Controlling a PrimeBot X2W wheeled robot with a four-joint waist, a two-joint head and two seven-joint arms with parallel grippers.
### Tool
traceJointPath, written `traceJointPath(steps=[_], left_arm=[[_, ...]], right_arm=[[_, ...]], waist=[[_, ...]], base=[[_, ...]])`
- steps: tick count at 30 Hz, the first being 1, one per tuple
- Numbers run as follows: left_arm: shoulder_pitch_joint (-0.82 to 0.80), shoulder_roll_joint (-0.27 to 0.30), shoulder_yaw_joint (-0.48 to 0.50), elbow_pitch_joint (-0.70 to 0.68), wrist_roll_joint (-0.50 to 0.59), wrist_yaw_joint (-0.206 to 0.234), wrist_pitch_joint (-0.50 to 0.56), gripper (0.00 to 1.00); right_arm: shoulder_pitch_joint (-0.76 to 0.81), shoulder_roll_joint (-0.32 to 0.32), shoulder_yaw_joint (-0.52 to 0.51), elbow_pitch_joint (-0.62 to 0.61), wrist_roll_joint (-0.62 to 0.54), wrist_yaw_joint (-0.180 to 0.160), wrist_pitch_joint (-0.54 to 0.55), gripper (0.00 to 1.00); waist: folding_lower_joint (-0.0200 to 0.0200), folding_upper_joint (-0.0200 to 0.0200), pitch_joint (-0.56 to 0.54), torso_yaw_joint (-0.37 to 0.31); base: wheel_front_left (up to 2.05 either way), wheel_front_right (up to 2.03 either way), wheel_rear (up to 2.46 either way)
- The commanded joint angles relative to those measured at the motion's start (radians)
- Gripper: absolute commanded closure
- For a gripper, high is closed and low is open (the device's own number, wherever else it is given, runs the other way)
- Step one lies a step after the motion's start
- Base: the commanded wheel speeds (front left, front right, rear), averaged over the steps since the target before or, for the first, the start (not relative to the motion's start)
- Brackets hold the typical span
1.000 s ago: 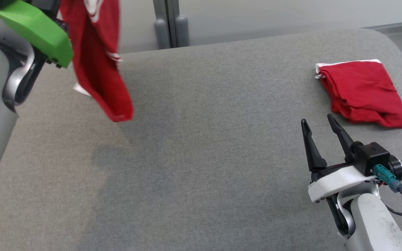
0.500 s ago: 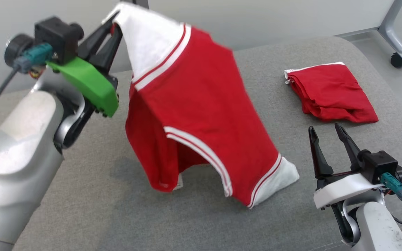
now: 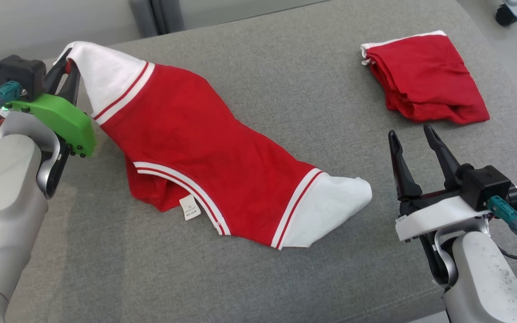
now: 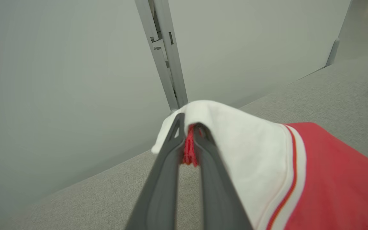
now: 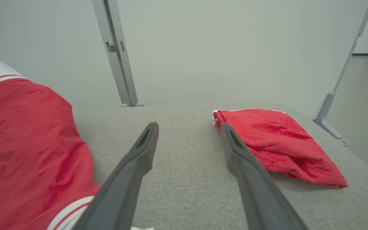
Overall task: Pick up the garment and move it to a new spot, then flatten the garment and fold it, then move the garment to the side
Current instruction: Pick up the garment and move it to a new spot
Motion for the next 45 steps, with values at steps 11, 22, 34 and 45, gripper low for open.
traceJointPath(steps=[11,22,34,45], left_arm=[[0.061,-0.07,0.123,0.05,0.03,0.01,-0.028,0.0],[0.297,-0.119,0.283,-0.116,0.115,-0.006,-0.029,0.0],[0.689,-0.204,0.495,-0.388,0.217,-0.007,-0.029,0.0],[0.983,-0.326,0.672,-0.614,0.312,0.01,-0.029,0.0]], right_arm=[[-0.018,-0.004,-0.007,0.018,-0.023,-0.002,-0.004,0.0],[0.037,-0.004,-0.02,0.048,-0.042,-0.002,-0.004,0.0],[0.143,-0.004,-0.029,0.05,-0.025,-0.002,-0.004,0.0],[0.239,-0.004,-0.01,0.039,0.012,-0.002,-0.004,0.0]], waist=[[0.0001,0.0,0.056,0.015],[0.0001,0.0,-0.076,0.097],[0.0001,0.0,-0.194,0.134],[0.0001,0.0,-0.239,0.131]], base=[[0.0,0.0,0.0],[0.0,0.0,0.0],[0.0,0.0,0.0],[0.0,0.0,0.0]])
